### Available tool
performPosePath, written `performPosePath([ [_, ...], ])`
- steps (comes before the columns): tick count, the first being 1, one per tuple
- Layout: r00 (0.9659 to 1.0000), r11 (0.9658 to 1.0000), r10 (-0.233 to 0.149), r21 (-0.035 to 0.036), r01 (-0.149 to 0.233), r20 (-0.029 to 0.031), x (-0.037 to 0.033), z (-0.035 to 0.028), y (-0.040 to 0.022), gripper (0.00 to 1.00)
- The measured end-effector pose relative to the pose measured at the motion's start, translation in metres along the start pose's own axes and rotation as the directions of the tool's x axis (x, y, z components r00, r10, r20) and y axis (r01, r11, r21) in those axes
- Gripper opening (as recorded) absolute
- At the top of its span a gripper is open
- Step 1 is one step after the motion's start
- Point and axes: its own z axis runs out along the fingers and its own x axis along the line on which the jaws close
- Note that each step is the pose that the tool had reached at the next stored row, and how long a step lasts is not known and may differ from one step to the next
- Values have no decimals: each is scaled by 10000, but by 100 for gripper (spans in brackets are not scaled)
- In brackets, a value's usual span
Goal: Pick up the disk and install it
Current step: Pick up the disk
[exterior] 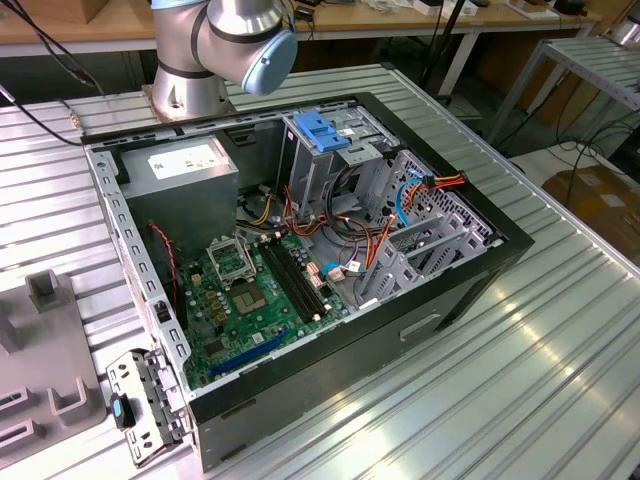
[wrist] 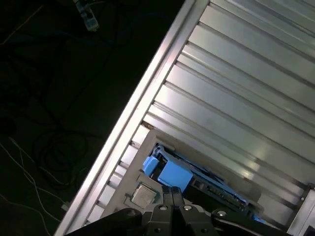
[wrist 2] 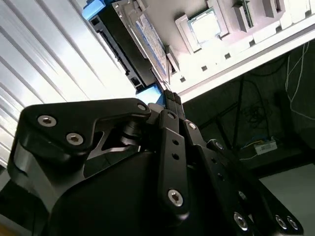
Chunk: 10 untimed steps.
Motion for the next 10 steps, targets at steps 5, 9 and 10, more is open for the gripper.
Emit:
performPosePath([
  [5, 9918, 9918, -1280, 35, 1280, -6, 0, 3, 0, 11],
  [9, 9786, 9786, -2056, 53, 2056, -15, 0, 4, 0, 11],
  [10, 9738, 9738, -2275, 57, 2275, -20, 0, 4, 0, 11],
])
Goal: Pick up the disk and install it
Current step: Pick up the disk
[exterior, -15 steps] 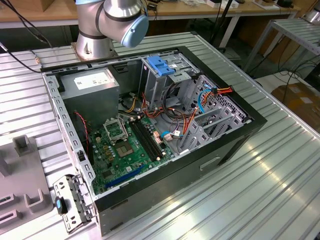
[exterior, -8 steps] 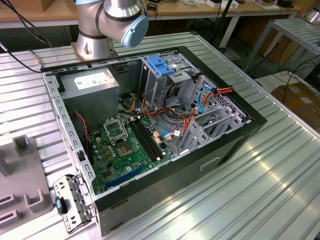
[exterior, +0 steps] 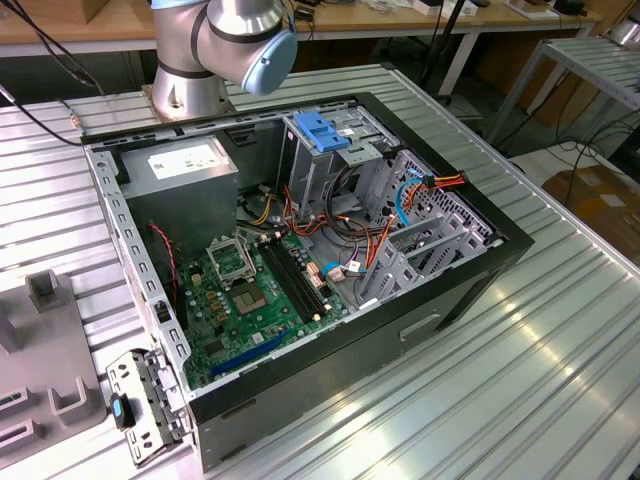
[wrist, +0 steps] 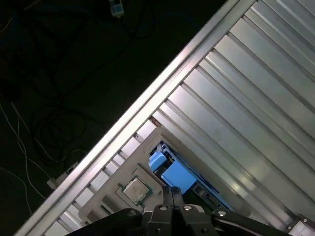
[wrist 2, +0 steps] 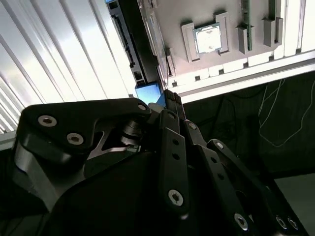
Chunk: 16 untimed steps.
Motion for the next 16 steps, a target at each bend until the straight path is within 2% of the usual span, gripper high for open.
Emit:
performPosePath([
  [3, 9984, 9984, -559, 11, 559, -8, 0, 0, 0, 11],
  [8, 9894, 9894, -1452, 27, 1452, -21, 0, 0, 0, 11],
  [11, 9807, 9807, -1955, 36, 1955, -29, 0, 1, 0, 11],
  [16, 9603, 9603, -2789, 49, 2789, -44, 0, 2, 0, 11],
])
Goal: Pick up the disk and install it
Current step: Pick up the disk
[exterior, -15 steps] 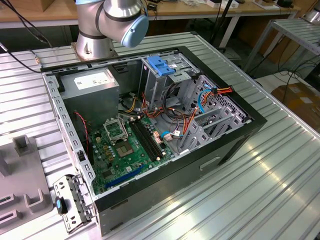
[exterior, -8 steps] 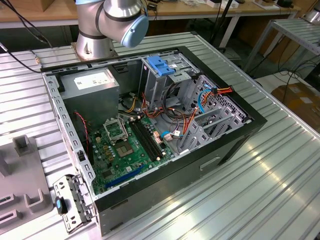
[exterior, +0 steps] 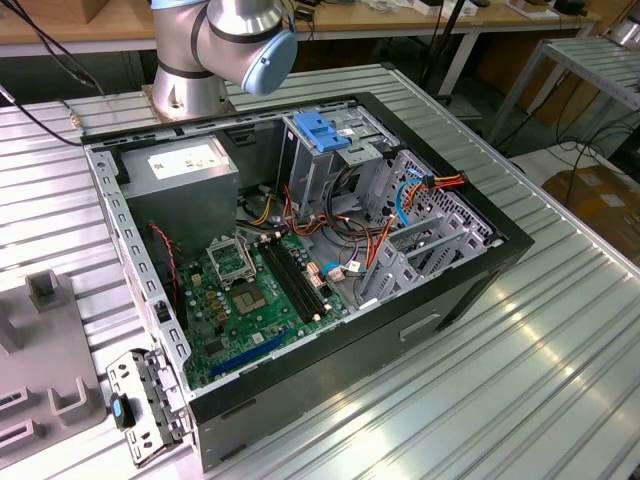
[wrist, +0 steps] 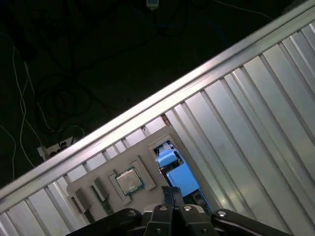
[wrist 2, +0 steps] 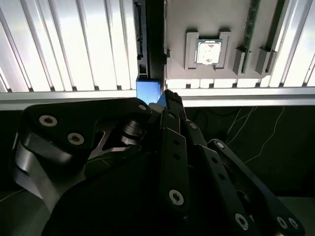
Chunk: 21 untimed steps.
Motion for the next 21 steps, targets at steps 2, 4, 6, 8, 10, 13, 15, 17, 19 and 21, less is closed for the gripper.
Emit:
performPosePath([
  [2, 9991, 9991, -416, 9, 416, -5, 0, 0, 0, 11],
  [4, 9970, 9970, -770, 18, 770, -9, 0, 1, 0, 11],
  [6, 9907, 9907, -1359, 44, 1359, -10, -1, 3, 0, 11],
  [8, 9851, 9851, -1721, 58, 1722, -13, 0, 4, 0, 11],
  [10, 9749, 9748, -2227, 124, 2227, -3, 0, 11, 0, 11],
  [13, 9603, 9601, -2791, 185, 2790, 2, -1, 24, -1, 11],
  [15, 9481, 9479, -3181, 194, 3180, -4, -1, 31, 0, 11],
  [17, 9179, 9177, -3967, 217, 3967, -24, -32, 45, 17, 35],
  [19, 9014, 9011, -4330, 221, 4330, -33, -35, 51, 20, 47],
  [21, 8928, 8925, -4505, 219, 4505, -37, -45, 52, 25, 54],
])
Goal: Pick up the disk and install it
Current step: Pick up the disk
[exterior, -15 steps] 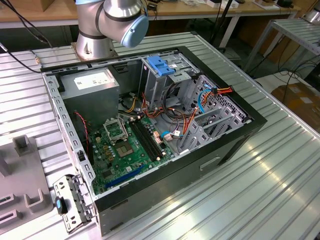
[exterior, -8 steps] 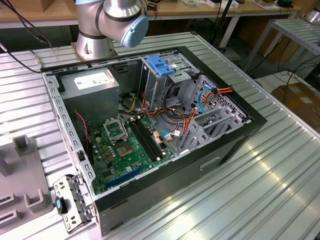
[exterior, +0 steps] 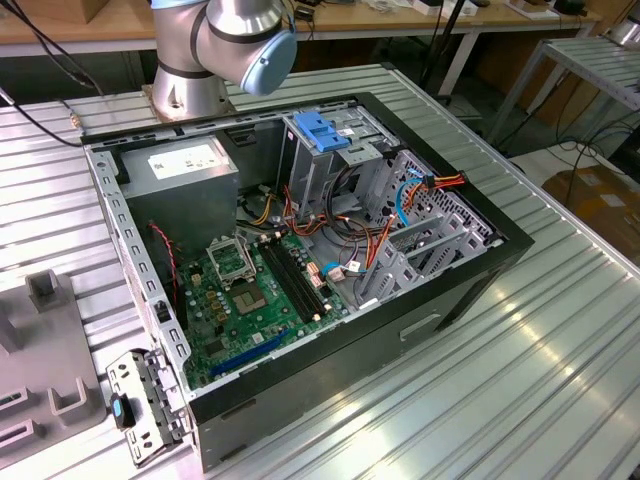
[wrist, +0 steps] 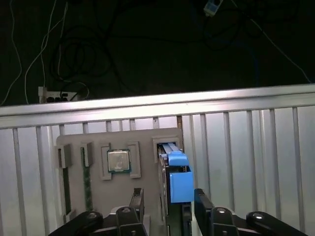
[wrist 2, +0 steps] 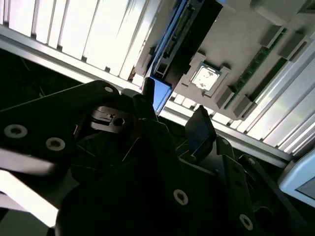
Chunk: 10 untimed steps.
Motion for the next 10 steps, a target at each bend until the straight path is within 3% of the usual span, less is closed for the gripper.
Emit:
performPosePath([
  [10, 9998, 9998, -176, 4, 176, 20, 0, 83, 51, 54],
])
